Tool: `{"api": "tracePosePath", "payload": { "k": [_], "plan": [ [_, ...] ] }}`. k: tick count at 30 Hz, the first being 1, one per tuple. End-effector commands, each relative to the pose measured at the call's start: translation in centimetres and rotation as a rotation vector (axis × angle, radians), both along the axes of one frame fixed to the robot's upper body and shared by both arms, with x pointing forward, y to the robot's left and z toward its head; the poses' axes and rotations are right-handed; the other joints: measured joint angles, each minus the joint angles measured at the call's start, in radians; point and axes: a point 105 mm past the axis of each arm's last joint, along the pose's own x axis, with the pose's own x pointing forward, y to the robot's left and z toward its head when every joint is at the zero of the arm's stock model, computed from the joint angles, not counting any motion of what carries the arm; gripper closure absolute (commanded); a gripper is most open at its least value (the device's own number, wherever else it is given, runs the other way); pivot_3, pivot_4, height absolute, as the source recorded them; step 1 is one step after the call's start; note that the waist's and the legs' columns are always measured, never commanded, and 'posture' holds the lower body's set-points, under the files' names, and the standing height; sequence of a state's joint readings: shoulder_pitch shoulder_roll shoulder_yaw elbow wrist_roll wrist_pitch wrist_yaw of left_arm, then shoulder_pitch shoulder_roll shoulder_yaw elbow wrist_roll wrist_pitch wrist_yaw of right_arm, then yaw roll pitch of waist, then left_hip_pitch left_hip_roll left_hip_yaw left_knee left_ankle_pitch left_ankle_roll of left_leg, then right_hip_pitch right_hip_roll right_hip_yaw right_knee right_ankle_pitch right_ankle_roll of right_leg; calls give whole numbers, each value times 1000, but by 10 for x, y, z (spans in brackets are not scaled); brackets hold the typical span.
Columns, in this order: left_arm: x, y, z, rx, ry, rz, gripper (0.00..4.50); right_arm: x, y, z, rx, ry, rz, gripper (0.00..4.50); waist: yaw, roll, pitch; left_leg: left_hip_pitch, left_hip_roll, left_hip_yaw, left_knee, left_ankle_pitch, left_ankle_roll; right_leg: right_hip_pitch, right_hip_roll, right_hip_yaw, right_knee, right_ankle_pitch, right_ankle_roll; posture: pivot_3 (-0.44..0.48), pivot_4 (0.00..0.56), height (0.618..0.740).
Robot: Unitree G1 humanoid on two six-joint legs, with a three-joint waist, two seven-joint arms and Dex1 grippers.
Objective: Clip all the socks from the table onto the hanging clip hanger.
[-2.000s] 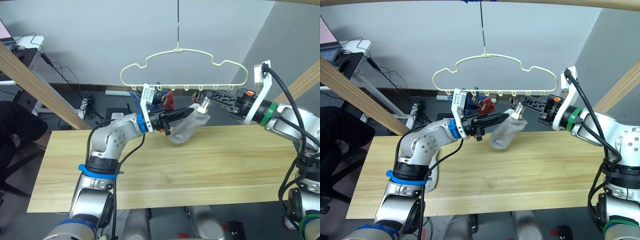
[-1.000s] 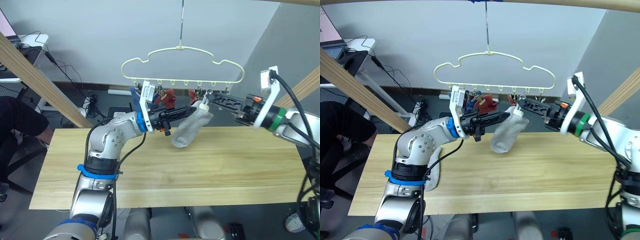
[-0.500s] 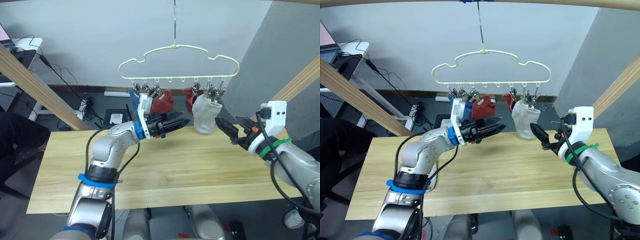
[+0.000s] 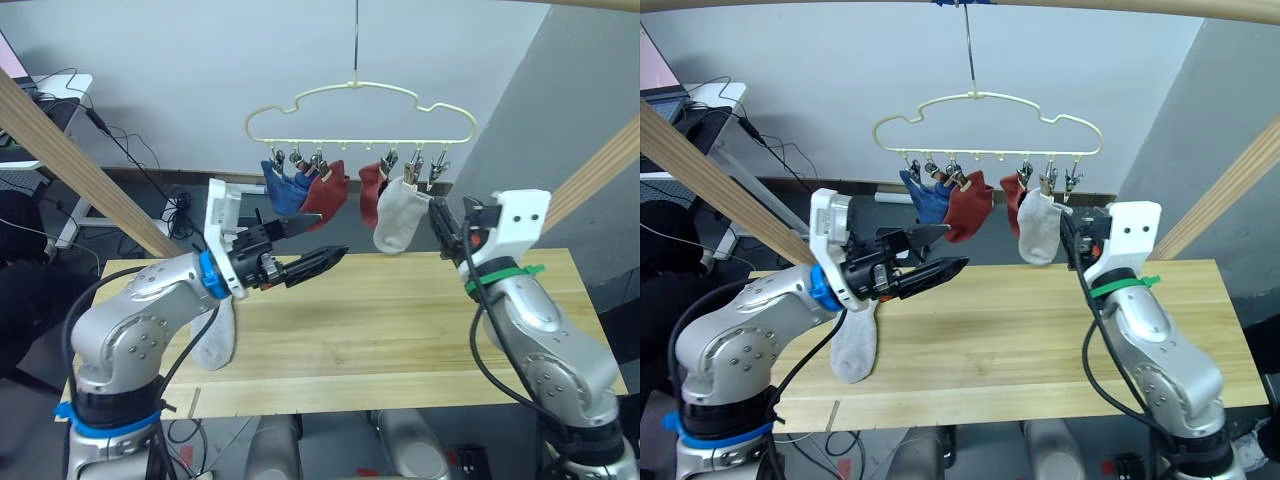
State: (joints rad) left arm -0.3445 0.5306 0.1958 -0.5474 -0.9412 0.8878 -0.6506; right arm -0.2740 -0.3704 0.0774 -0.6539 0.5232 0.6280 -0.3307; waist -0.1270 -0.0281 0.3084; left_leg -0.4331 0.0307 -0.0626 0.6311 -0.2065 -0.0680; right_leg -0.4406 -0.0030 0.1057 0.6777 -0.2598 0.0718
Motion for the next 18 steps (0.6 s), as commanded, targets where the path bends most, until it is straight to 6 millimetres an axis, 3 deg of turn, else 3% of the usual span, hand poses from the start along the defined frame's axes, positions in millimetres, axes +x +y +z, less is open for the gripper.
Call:
{"api": "tracePosePath", "payload": {
  "k": [1, 10, 18],
  "plan": [
    [-20, -7, 1, 24, -22, -51, 0, -1, -2, 13, -9, -81, -48, 1589, 6, 0, 0, 0, 0, 0, 0, 0, 0, 0, 0, 0, 0, 0, 0, -118, 303, 740],
    [-44, -13, 9, 17, -109, -85, 0, 13, 2, 13, -7, -104, -83, 1589, 18, 0, -1, 0, 0, -1, 0, 0, 0, 0, 0, -1, 1, 1, -2, -93, 271, 740],
    [-41, -7, 11, 57, -227, -35, 0, 22, -5, 15, -15, -126, -134, 1589, 25, -1, -1, 0, 0, -1, 1, 0, 0, 0, 0, -2, 1, 3, -6, -75, 270, 740]
  ]
}}
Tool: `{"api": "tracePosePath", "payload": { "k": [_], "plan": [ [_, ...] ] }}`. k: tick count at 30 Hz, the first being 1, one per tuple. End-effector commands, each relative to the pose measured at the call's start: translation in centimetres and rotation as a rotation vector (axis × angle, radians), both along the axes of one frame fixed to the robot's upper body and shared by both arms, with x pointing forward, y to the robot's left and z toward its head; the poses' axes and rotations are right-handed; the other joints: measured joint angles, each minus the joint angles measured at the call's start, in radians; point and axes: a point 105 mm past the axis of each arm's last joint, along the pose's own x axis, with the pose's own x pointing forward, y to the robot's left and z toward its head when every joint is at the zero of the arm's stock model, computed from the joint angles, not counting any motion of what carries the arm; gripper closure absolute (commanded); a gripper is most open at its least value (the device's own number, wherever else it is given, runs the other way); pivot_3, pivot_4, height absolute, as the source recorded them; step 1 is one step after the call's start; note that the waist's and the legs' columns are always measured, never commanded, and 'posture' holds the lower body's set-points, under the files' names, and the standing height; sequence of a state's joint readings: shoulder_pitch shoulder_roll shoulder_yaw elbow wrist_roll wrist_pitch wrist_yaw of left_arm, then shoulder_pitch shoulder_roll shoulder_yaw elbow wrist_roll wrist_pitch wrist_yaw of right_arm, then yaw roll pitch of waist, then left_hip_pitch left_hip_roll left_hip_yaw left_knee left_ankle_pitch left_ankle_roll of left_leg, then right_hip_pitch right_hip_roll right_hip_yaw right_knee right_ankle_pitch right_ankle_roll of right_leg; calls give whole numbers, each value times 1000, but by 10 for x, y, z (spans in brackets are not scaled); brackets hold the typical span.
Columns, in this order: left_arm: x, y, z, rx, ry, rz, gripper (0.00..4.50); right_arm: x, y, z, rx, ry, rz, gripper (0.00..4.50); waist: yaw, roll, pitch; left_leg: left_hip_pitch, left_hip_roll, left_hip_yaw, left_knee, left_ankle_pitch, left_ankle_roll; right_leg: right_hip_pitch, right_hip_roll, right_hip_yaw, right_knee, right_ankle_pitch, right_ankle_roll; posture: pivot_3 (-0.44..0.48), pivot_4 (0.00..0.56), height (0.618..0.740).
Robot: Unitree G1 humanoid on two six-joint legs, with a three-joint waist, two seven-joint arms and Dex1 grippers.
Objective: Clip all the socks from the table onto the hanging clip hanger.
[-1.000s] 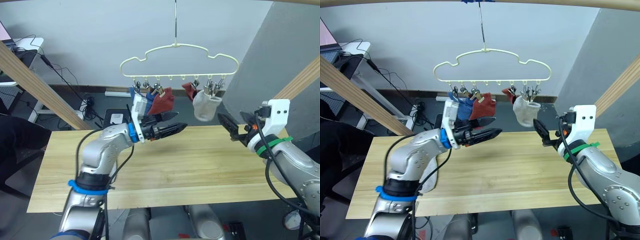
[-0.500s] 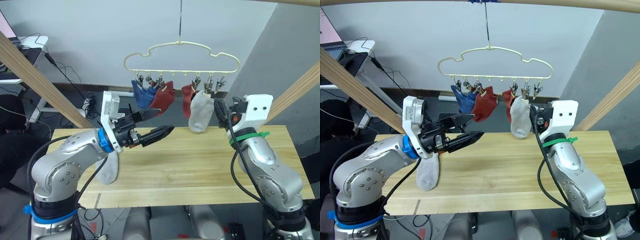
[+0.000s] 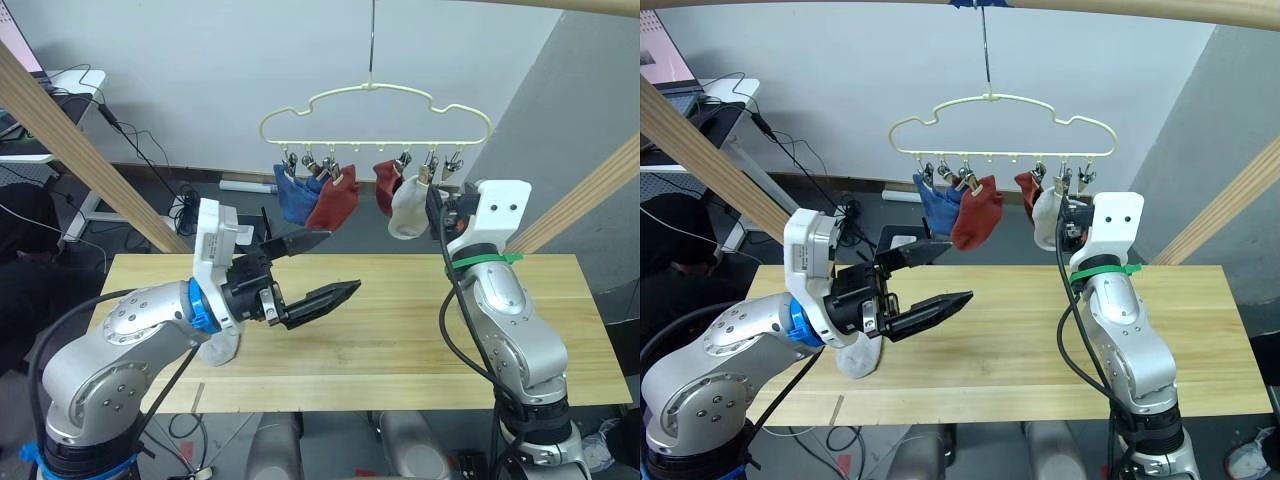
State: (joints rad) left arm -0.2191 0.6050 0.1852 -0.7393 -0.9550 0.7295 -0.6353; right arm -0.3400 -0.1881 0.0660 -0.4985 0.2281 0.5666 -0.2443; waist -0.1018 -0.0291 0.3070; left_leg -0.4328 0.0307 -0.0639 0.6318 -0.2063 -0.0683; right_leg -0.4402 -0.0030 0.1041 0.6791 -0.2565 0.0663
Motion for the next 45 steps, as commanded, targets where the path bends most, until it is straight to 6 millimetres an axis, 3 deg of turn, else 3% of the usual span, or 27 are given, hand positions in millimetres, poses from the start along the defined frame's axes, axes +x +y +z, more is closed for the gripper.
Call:
{"api": "tracePosePath", "payload": {
  "k": [1, 8, 31, 33, 45],
  "plan": [
    [-6, 0, -1, 17, -50, -3, 0, -1, -6, 19, -2, -88, -30, 1589, 0, 0, 0, 0, 0, 0, 0, 0, 0, 0, 0, 0, 0, 0, 0, -75, 270, 740],
    [-6, -2, -3, 12, -42, 8, 0, 3, -7, 20, 1, -104, -52, 1589, 7, -1, -1, 0, 0, 0, 0, 0, 0, 0, 0, -1, 0, 0, 0, -66, 252, 740],
    [-5, -4, -6, 31, -50, 20, 0, 11, -7, 22, 7, -107, -62, 1589, 15, -1, -1, 0, 0, -2, 1, 0, 0, 1, 0, -2, 1, 1, -2, -51, 276, 740],
    [-3, -6, -6, 29, -53, 20, 0, 12, -4, 21, 8, -100, -51, 1964, 15, -1, -1, 0, 0, -2, 1, 0, 0, 1, 0, -2, 1, 1, -2, -52, 277, 740],
    [-3, -8, -4, 28, -59, 15, 0, 13, -1, 25, 9, -110, -48, 1964, 15, -1, -1, 0, 0, -3, 1, 0, 0, 1, 0, -3, 1, 1, -2, -56, 281, 740]
  ]
}}
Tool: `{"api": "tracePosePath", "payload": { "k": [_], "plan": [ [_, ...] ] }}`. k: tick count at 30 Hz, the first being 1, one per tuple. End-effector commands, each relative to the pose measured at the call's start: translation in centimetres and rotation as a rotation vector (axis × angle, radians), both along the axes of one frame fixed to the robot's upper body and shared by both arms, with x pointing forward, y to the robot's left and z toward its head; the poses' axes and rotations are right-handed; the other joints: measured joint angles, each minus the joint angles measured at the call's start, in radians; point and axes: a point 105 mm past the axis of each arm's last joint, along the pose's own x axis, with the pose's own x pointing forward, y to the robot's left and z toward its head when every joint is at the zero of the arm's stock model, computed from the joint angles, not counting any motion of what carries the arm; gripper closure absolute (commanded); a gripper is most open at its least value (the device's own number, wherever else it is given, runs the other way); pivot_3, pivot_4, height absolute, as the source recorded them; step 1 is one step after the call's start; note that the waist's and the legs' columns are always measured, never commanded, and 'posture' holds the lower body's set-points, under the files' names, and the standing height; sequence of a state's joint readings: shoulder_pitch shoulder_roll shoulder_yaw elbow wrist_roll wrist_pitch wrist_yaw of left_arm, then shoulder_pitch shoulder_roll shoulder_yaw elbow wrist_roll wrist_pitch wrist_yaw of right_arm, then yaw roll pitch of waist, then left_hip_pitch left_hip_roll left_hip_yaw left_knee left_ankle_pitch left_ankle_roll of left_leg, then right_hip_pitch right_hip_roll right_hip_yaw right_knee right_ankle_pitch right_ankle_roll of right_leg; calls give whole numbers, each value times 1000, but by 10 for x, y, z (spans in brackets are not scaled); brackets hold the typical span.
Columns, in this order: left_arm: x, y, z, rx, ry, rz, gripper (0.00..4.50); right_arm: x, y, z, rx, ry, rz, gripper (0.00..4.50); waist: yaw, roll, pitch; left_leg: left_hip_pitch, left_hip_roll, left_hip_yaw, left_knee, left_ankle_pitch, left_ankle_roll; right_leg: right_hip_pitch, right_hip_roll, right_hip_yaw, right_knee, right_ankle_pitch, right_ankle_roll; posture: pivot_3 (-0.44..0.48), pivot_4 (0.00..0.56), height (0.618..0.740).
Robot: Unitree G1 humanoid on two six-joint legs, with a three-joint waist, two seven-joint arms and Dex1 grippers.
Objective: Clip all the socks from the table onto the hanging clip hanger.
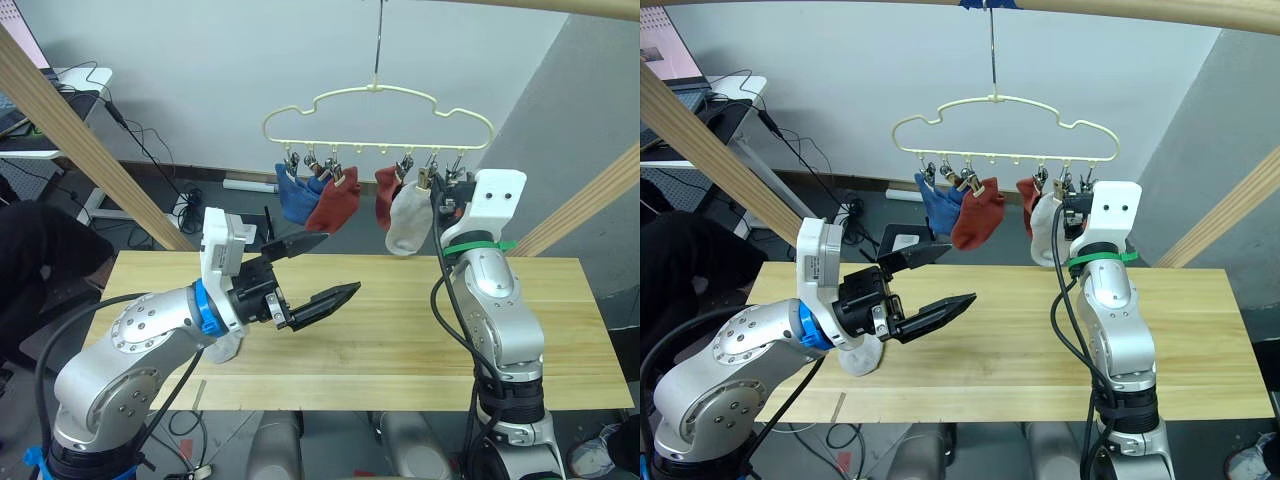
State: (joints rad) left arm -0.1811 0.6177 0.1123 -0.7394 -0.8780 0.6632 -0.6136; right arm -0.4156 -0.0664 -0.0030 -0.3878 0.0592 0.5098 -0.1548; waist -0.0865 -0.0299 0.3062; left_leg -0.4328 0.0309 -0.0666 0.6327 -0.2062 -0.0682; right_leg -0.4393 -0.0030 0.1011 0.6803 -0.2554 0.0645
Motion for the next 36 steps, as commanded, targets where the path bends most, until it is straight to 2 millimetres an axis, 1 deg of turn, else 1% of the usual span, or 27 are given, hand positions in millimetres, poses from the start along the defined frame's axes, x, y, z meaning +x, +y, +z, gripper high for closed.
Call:
{"api": "tracePosePath", "payload": {
  "k": [1, 9, 20, 25, 30, 34, 36],
  "plan": [
    [-5, -4, 8, -6, -55, -17, 0, -2, 1, 19, 9, -71, -2, 1964, 0, 0, 0, 0, 0, 0, 0, 0, 0, 0, 0, 0, 0, 0, 0, -53, 284, 740],
    [-5, -3, 8, 5, -65, -7, 0, 0, 6, 20, 18, -71, 9, 1964, 1, 0, 0, 0, 0, 0, 0, 0, 0, 0, 0, 0, 0, 0, 0, -49, 285, 740],
    [-7, -4, 7, -1, -55, -14, 0, 3, -3, 21, 2, -74, -30, 1964, 1, 0, 0, 0, 0, -1, 0, 0, 0, 0, 0, -1, 0, 0, 0, -47, 291, 740],
    [-6, -4, 7, -3, -52, -17, 0, 2, -2, 20, -5, -71, -22, 1964, 1, 0, 0, 0, 0, -1, 0, 0, 0, 0, 0, -1, 0, 0, 0, -51, 291, 740],
    [-6, -5, 6, -3, -53, -30, 0, -7, -2, 21, 1, -83, 2, 1964, 1, 0, 0, 0, 0, -1, 0, 0, 0, 0, 0, -1, 0, 0, 0, -59, 288, 740],
    [-6, -4, 6, -2, -52, -34, 0, -13, 2, 16, -10, -71, 33, 1964, 0, 0, 0, 0, 0, -1, 0, 0, 0, 1, 0, -1, 0, 0, 0, -66, 280, 740],
    [-7, -6, 5, 0, -51, -41, 0, -13, -1, 13, -9, -61, 18, 1964, 0, 0, 0, 0, 0, -1, 0, 0, 0, 0, 0, -1, 0, 0, 0, -66, 280, 740]
  ]
}}
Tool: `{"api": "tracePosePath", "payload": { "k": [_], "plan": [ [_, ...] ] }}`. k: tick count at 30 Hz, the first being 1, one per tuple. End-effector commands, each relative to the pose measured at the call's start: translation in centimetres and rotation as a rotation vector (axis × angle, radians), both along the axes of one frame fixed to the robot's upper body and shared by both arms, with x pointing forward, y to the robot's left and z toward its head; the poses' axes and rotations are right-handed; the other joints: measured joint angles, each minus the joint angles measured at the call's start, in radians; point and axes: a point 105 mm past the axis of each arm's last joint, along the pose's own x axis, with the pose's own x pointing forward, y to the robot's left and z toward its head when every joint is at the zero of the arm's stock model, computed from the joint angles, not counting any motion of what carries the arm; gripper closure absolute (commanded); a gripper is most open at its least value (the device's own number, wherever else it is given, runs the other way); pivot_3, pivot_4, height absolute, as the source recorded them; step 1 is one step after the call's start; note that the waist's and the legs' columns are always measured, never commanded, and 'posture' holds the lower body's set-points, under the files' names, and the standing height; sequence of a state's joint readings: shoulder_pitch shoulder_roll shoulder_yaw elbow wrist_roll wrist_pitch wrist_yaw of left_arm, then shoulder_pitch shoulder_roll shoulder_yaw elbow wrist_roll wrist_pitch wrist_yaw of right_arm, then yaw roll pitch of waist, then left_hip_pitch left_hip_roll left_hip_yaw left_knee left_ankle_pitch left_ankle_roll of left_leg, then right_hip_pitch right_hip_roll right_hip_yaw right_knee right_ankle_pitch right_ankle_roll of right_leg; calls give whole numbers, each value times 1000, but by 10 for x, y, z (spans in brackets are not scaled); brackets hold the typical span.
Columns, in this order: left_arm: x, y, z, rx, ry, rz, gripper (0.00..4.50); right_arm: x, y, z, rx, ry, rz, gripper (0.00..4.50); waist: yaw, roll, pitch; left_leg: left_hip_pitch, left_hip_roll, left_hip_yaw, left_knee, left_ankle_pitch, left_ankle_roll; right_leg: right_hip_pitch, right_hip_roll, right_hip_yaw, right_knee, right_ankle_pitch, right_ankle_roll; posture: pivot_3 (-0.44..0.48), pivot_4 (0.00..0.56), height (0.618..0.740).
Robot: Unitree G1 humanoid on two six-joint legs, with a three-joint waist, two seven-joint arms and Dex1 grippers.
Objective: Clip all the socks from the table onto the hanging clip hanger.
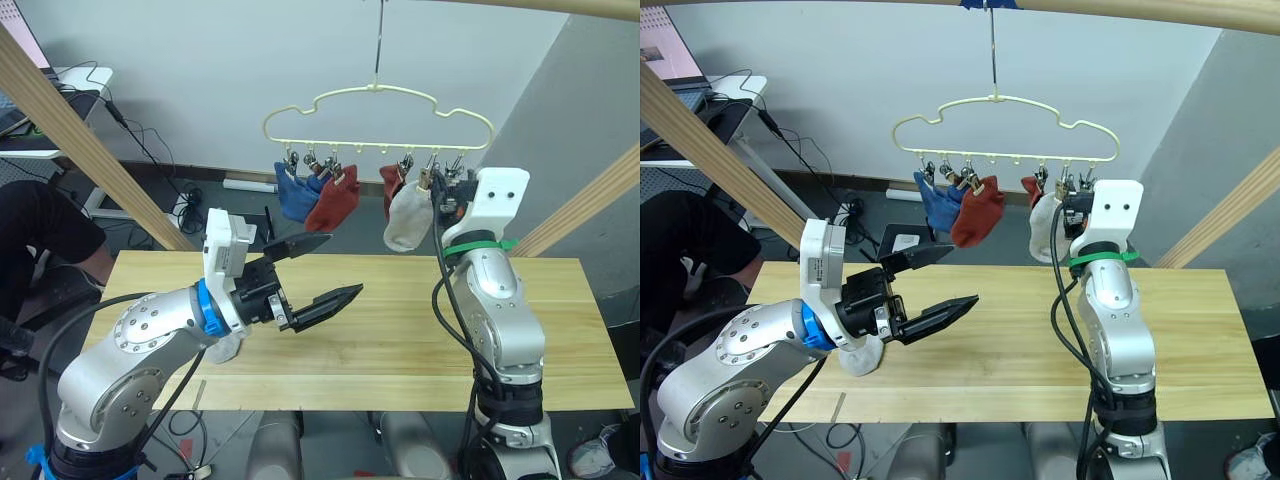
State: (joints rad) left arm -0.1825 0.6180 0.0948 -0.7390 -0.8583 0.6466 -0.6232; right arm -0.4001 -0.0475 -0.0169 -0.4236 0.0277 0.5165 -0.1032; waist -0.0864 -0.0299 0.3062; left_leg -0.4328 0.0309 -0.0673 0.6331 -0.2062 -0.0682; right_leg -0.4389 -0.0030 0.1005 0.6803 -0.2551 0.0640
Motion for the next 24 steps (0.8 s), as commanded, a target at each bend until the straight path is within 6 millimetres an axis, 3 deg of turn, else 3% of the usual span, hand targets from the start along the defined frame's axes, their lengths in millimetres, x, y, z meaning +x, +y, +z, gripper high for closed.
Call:
{"api": "tracePosePath", "payload": {
  "k": [1, 16, 24],
  "plan": [
    [-6, -4, 6, -9, -39, -36, 0, -7, -4, 10, 3, -46, -13, 1964, 0, 0, 0, 0, 0, 0, 0, 0, 0, 0, 0, 0, 0, 0, 0, -69, 271, 740],
    [-8, -7, 7, -11, -48, -37, 0, 4, -13, 13, -28, -58, -75, 1964, 0, 0, 0, 0, 0, 0, 1, 0, 0, 0, 0, 0, 0, 0, 0, -59, 262, 740],
    [-9, -7, 6, -11, -49, -32, 0, 1, -12, 12, -30, -52, -57, 1964, 0, 0, 0, 0, 0, 0, 1, 0, 0, 0, 0, 0, 0, 0, 0, -55, 266, 740]
  ]
}}
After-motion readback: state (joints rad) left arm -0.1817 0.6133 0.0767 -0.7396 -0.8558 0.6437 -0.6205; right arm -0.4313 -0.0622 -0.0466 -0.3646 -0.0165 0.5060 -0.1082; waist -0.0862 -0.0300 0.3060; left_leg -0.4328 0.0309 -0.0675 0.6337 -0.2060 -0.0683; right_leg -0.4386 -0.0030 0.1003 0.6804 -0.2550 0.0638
